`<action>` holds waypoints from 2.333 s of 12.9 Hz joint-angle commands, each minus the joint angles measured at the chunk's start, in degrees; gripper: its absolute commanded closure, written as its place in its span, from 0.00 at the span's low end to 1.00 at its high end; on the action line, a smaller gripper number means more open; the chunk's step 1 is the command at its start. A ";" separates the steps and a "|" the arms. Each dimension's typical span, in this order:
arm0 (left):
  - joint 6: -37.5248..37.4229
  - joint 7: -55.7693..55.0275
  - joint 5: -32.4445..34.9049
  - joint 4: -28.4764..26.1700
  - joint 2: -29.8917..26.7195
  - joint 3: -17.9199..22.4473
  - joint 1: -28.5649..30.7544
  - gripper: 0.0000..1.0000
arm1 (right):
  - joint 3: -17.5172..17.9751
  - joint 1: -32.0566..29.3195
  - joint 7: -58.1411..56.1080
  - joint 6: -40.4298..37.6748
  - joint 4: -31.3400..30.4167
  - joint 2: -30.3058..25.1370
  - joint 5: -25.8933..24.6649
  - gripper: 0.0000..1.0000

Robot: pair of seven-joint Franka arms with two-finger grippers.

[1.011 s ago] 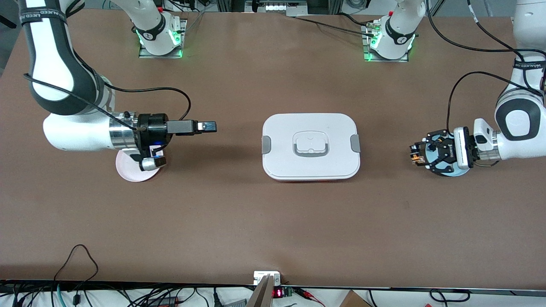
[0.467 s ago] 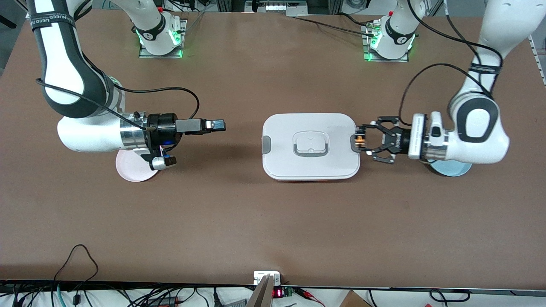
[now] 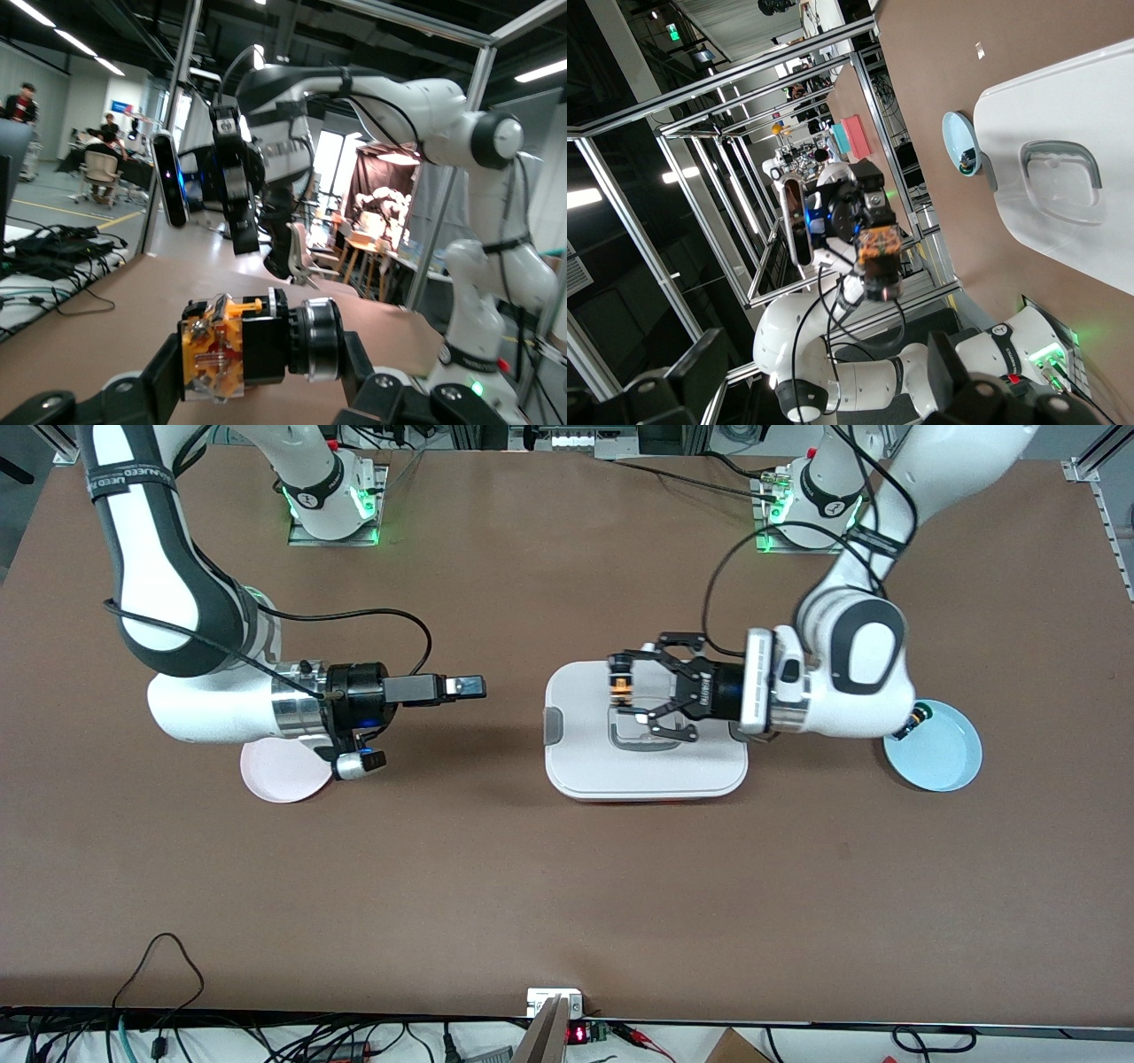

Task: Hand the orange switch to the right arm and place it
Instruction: 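Carry the orange switch over the white box toward the right gripper, then close the right gripper on the orange switch held by the left gripper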

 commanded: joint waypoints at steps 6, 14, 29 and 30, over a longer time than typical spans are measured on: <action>13.17 -12.07 -3.00 5.67 -0.47 -3.50 -6.55 1.00 | -0.31 2.29 -0.92 1.29 -0.03 1.37 3.65 0.00; 20.04 -15.34 -3.00 8.31 0.24 -4.64 -9.46 1.00 | -0.31 3.70 0.74 1.11 -0.56 2.60 5.67 0.00; 20.13 -14.98 -3.08 8.31 1.20 -4.64 -9.46 1.00 | -0.31 2.65 7.43 0.41 -2.84 2.25 8.84 0.01; 20.13 -14.98 -3.09 8.31 1.20 -4.64 -9.46 1.00 | -0.22 2.39 7.42 0.06 -3.28 2.25 8.84 0.02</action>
